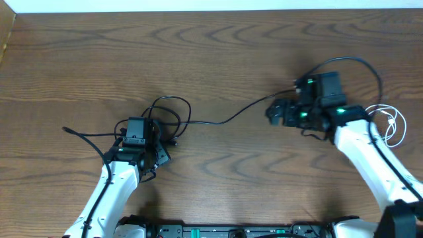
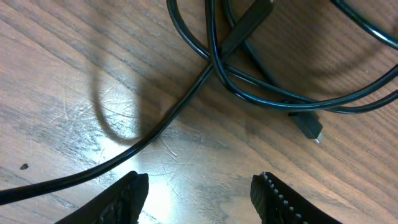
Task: Untangle cables
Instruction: 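Move the open right gripper back to the black cable near center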
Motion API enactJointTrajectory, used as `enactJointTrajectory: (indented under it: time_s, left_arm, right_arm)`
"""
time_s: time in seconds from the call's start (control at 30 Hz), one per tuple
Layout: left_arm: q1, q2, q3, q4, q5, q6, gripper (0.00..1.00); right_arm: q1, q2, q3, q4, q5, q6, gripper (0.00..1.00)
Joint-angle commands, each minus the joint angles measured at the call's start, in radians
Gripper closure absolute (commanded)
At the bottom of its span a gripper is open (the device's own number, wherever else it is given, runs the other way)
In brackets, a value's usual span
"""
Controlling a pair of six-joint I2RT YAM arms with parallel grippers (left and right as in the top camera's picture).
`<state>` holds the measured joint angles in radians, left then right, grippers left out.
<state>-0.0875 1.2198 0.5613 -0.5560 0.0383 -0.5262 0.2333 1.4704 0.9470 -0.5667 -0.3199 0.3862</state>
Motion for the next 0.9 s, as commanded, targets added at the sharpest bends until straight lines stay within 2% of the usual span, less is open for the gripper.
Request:
enactJointTrajectory:
  time_s: [0.0, 0.37, 0.6, 0.87]
  left_arm:
    - [0.004, 0.002, -0.003, 0.001, -0.016, -0.002, 0.40]
    - [0.004, 0.002, -0.003, 0.000, -0.016, -0.037, 0.37]
    - [0.004, 0.002, -0.003, 0.000, -0.016, -0.036, 0.36]
    - [0.004, 0.002, -0.003, 0.000, -0.016, -0.036, 0.36]
  right_arm:
    - [0.048, 0.037, -0.011, 0.003, -0.023, 0.018, 0.01]
    - [0.233, 0.139, -0.016, -0.028, -0.031, 0.018, 0.01]
    - [0.362, 0.207, -0.020, 0.082, -0.026, 0.018, 0.01]
    - [0.452, 0.276, -0.020, 0.087, -0.026, 0.018, 0.01]
